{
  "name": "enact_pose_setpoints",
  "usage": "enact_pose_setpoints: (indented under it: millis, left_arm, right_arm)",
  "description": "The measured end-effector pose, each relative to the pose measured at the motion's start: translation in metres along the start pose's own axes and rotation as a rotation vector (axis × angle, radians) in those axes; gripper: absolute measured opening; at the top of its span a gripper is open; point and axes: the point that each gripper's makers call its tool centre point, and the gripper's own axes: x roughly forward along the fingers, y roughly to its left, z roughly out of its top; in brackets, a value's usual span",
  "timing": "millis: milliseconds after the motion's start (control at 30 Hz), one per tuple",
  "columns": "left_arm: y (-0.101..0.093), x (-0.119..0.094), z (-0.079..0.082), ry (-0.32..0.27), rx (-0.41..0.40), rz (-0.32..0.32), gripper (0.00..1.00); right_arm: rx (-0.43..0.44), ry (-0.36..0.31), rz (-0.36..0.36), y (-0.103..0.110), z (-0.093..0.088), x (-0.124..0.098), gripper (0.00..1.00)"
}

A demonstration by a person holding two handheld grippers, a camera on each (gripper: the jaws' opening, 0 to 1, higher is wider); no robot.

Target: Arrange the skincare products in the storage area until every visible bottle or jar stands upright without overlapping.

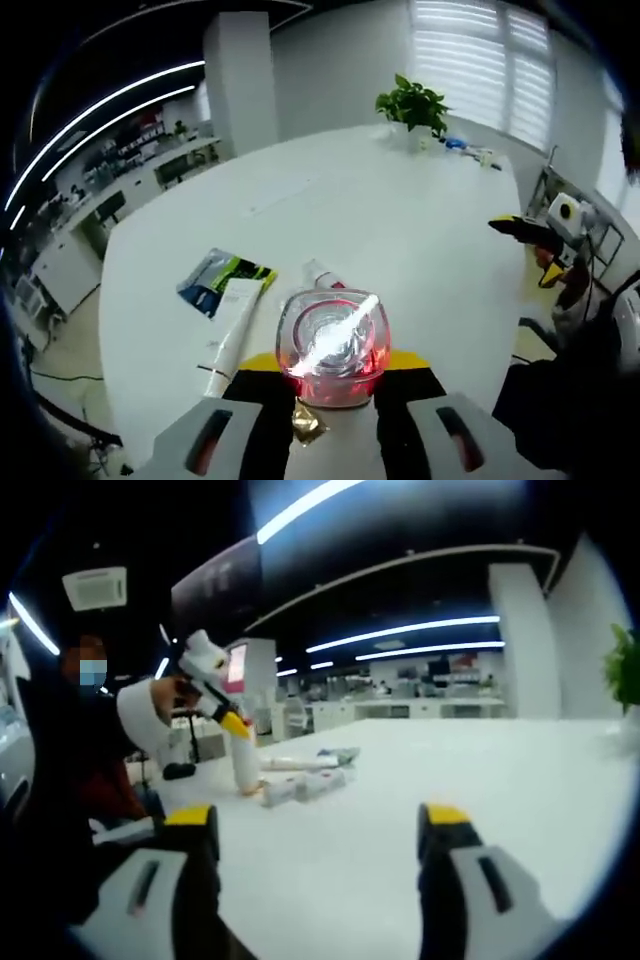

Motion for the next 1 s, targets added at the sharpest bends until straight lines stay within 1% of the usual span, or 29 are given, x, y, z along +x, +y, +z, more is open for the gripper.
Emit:
enact_pose_setpoints:
  millis: [167,267,300,333,400,467,500,533,567,667,700,767,967,1000]
  left_arm:
    - [-0.002,-0.007,0.013,-0.048,0.017,0.020,0.29]
    - [-0.008,-0.009,0.018,-0.062,0.021,0.007,0.29]
    - [-0.011,-0.009,0.019,-0.058,0.032,0.003,0.29]
    - [-0.014,-0.008,0.023,-0.073,0.048,0.004,0.29]
    - [-0.021,-0.007,0.025,-0.064,0.069,0.005,0.29]
    - [-0.027,-0.005,0.029,-0.065,0.084,-0.006,0.29]
    - [-0.031,-0.004,0.032,-0.076,0.088,-0.019,0.29]
    - [-0.034,-0.003,0.033,-0.074,0.087,-0.030,0.29]
    - [-0.039,-0.001,0.037,-0.087,0.087,-0.048,0.29]
    - [-0.046,0.003,0.041,-0.091,0.089,-0.073,0.29]
    - [-0.048,0.005,0.042,-0.088,0.086,-0.084,0.29]
    - [-0.052,0.011,0.046,-0.102,0.067,-0.112,0.29]
    - [-0.064,0.029,0.048,-0.104,0.063,-0.155,0.29]
    - [-0.067,0.030,0.050,-0.114,0.065,-0.166,0.29]
  right_arm:
    - [0.030,0.000,-0.027,-0.007,-0.004,0.000,0.84]
    - [0.047,0.000,-0.048,-0.012,-0.005,-0.001,0.85]
    - [0.049,-0.001,-0.049,-0.013,-0.005,-0.001,0.84]
    - [0.050,-0.002,-0.050,-0.013,-0.005,-0.001,0.84]
    - [0.038,0.003,-0.047,-0.012,-0.006,-0.001,0.87]
    - [0.005,0.016,-0.034,-0.007,-0.006,0.001,0.90]
    - [-0.009,0.017,-0.027,-0.004,-0.006,0.002,0.91]
    - [-0.020,0.017,-0.022,-0.002,-0.005,0.002,0.91]
    - [-0.025,0.017,-0.019,-0.001,-0.004,0.003,0.91]
    - [-0.041,0.027,-0.008,0.002,-0.005,0.004,0.91]
    - [-0.042,0.029,-0.006,0.002,-0.006,0.005,0.91]
    - [-0.042,0.029,-0.005,0.002,-0.006,0.005,0.91]
    - [-0.049,0.036,-0.007,0.001,-0.007,0.004,0.91]
    - [-0.048,0.034,-0.007,0.000,-0.007,0.003,0.91]
